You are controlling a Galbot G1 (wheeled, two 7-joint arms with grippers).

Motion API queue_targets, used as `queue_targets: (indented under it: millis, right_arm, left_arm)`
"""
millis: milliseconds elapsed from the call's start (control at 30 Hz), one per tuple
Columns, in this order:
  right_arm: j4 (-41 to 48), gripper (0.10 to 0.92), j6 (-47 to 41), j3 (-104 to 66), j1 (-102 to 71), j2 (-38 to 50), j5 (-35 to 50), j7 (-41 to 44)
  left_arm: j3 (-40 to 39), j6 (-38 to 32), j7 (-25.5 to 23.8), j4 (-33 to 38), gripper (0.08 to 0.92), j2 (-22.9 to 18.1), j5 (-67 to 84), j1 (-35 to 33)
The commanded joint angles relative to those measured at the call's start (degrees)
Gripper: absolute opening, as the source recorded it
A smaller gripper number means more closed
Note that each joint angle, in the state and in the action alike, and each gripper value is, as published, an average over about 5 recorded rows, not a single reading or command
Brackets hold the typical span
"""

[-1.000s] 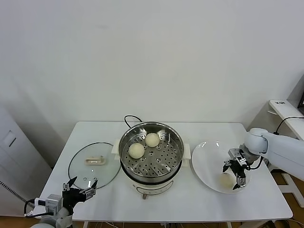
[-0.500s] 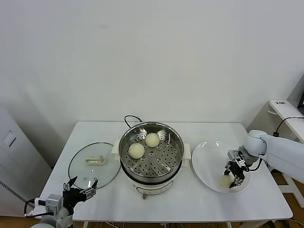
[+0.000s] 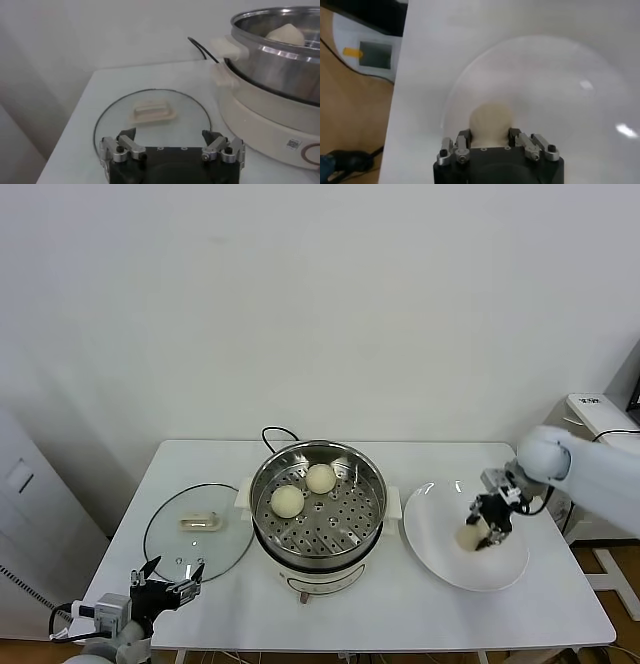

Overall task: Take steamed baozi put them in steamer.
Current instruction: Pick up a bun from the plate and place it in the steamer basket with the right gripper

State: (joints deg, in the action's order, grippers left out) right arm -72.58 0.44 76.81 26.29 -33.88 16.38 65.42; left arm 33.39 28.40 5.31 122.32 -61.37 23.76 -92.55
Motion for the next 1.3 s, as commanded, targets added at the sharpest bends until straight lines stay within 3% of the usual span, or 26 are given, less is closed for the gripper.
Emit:
queue_targets:
  millis: [33, 400, 633, 867, 1300]
  right_arm:
    - [1.0, 0.458, 6.8, 0.1, 13.6, -6.7, 6.7, 4.1]
    - [5.6, 0.467, 22.4, -3.7, 16.1, -23.9, 6.1, 5.3]
    - [2.9, 0.467, 33.7, -5.4, 12.7, -31.3, -1.5, 4.3]
    - [-3.5, 0.467, 42.5, -5.5, 10.3, -33.3, -9.4, 2.5]
    - [-13.9, 0.467, 47.2, -4.2, 7.5, -31.6, -18.2, 0.8]
  left_arm:
    - [0.0, 0.0, 0.0, 0.0, 0.823, 0.3, 0.1, 0.0]
    - [-0.5, 0.0, 0.0, 0.1, 0.823, 0.6, 0.0, 0.4]
    - [-0.6, -0.1, 0.0, 0.1, 0.823, 0.5, 0.0, 0.2]
    - [-0.7, -0.2, -0.1, 0.2, 0.823, 0.3, -0.1, 0.1]
    - [-0.8, -0.2, -0.1, 0.3, 0.823, 0.1, -0.2, 0.1]
